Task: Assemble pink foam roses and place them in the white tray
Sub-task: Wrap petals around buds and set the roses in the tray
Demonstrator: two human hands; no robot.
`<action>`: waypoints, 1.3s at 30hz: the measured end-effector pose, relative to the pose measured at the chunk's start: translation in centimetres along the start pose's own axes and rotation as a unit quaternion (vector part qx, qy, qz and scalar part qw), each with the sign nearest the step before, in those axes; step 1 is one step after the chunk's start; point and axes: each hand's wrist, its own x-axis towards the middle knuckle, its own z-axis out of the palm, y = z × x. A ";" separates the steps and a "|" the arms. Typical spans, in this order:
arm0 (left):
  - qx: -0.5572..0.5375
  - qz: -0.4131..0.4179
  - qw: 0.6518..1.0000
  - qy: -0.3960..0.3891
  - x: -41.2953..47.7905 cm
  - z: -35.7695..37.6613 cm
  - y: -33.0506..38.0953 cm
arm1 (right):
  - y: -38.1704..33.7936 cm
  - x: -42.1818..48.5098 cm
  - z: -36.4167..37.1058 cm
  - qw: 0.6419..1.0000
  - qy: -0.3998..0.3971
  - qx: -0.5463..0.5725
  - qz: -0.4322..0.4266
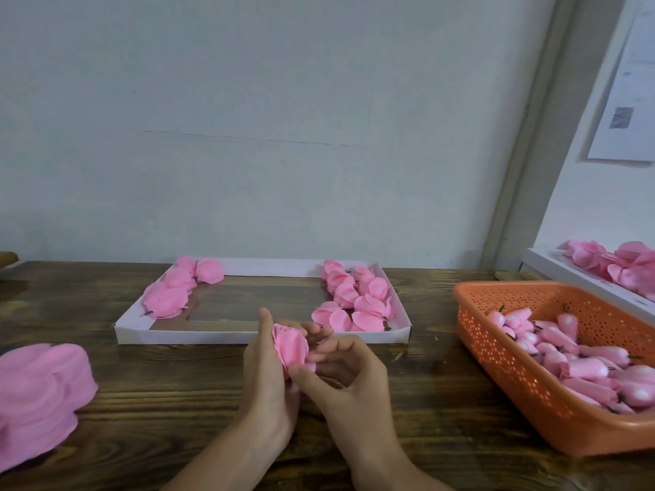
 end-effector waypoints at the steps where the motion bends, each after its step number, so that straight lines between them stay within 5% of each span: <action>1: 0.000 0.001 1.000 0.000 0.0 0.0 0.0 | -0.1 0.0 0.0 1.000 -0.005 0.012 0.004; 13: -0.047 -0.058 0.997 -0.001 0.0 -0.5 0.0 | -0.1 -0.6 0.5 0.998 -0.031 0.010 -0.052; 26: 0.017 0.034 0.999 0.025 0.3 -0.1 -0.7 | 0.0 0.0 -0.1 0.997 0.034 0.070 -0.010; 33: 0.003 0.069 0.997 0.027 0.2 0.1 -0.4 | -0.1 0.1 -0.1 0.987 -0.044 0.151 0.008; 39: -0.001 0.031 0.999 0.042 0.3 -0.3 -0.1 | 0.4 0.7 -0.4 0.991 -0.107 0.029 -0.072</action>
